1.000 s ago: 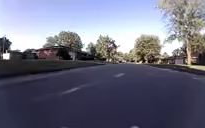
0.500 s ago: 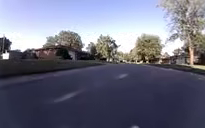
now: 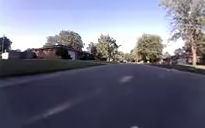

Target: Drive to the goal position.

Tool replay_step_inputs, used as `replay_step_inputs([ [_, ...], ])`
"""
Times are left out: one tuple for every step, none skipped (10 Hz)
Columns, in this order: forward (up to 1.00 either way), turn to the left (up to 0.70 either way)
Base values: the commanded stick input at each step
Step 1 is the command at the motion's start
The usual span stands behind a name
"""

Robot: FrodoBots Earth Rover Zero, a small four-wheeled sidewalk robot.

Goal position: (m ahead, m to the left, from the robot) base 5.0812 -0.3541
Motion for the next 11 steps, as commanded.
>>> replay_step_inputs([
  [0.98,0.00],
  [0.98,0.00],
  [0.98,0.00],
  [0.98,0.00],
  [0.98,0.00],
  [0.98,0.00],
  [0.98,0.00],
  [0.98,0.00],
  [0.98,0.00],
  [0.98,0.00],
  [0.98,0.00],
])
